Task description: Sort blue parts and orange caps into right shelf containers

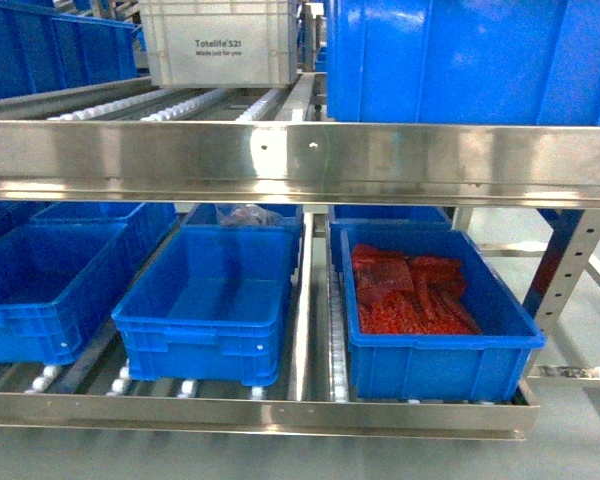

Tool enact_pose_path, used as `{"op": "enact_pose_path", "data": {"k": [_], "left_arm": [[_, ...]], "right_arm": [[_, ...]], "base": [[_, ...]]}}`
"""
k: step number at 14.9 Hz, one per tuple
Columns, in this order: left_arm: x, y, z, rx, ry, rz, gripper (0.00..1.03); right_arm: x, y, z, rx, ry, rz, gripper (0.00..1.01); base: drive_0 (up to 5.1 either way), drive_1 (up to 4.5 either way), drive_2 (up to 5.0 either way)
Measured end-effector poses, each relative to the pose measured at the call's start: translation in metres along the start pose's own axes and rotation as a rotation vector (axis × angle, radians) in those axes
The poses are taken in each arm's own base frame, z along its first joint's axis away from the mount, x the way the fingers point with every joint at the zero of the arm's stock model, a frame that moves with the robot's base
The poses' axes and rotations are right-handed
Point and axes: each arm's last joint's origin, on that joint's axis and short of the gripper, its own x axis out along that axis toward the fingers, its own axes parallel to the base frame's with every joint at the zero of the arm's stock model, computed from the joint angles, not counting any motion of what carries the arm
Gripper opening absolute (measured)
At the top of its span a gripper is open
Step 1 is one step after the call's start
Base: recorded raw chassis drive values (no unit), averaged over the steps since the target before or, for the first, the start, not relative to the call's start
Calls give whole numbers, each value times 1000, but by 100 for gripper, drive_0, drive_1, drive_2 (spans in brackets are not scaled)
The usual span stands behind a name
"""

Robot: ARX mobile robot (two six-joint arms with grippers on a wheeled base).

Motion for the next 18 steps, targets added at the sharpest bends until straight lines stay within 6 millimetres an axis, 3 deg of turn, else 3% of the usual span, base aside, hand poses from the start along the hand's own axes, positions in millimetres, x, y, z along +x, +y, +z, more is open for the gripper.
{"op": "enact_pose_path", "data": {"k": [18], "left_arm": [[0,0,0,0,2,-2,41]], "right_arm": [[0,0,0,0,0,0,42]], "base": [[-489,252,252]]}}
